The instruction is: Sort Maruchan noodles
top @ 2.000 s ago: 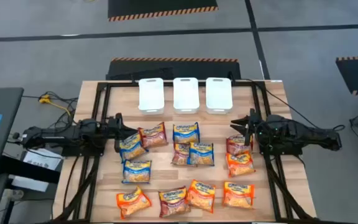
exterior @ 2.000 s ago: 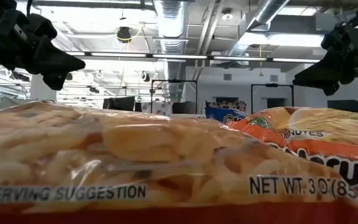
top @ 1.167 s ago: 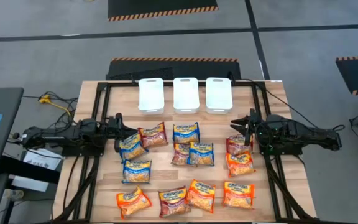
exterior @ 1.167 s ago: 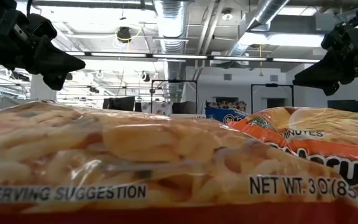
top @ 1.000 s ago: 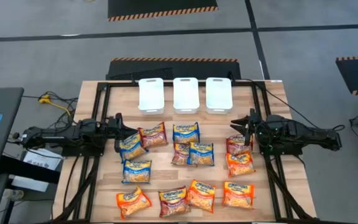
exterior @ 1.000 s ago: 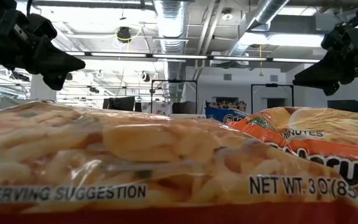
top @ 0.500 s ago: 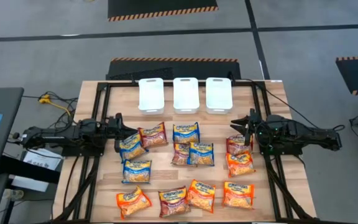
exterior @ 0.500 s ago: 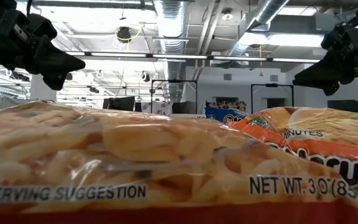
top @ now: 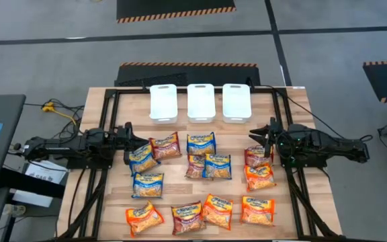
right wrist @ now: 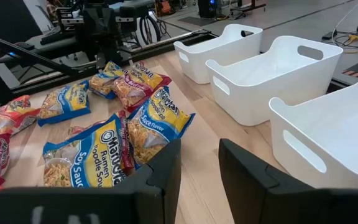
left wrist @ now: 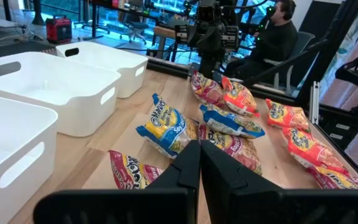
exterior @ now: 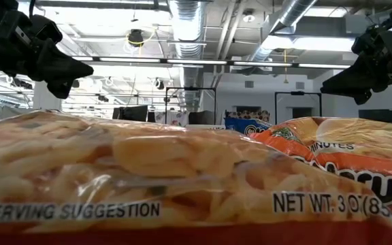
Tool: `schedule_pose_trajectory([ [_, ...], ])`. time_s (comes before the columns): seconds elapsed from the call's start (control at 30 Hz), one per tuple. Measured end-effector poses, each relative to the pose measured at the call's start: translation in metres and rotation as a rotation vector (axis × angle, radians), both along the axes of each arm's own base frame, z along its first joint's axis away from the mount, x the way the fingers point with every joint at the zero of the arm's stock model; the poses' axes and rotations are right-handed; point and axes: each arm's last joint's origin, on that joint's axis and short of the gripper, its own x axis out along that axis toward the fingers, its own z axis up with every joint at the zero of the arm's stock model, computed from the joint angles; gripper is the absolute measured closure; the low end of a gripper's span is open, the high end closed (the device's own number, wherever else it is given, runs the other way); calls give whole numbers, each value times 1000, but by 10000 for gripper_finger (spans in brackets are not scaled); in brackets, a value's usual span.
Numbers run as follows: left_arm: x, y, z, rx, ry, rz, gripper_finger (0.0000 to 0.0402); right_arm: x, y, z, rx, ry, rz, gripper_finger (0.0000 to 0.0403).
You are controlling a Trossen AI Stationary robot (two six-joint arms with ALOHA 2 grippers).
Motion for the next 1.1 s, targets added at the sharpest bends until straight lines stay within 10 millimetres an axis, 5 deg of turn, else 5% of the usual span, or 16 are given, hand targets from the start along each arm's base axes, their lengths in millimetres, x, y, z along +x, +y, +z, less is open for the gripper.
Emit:
schedule_pose_trajectory([
  [0.63, 0, 2, 1, -13, -16, 60, 400, 0, 0, 0, 0, 0, 0, 269],
  [0.9, -3, 4, 15, -439, -170, 133, 400, 0, 0, 0, 0, 0, 0, 269],
  [1.1, -3, 6, 14, -467, -178, 187, 400, 0, 0, 0, 0, 0, 0, 269],
])
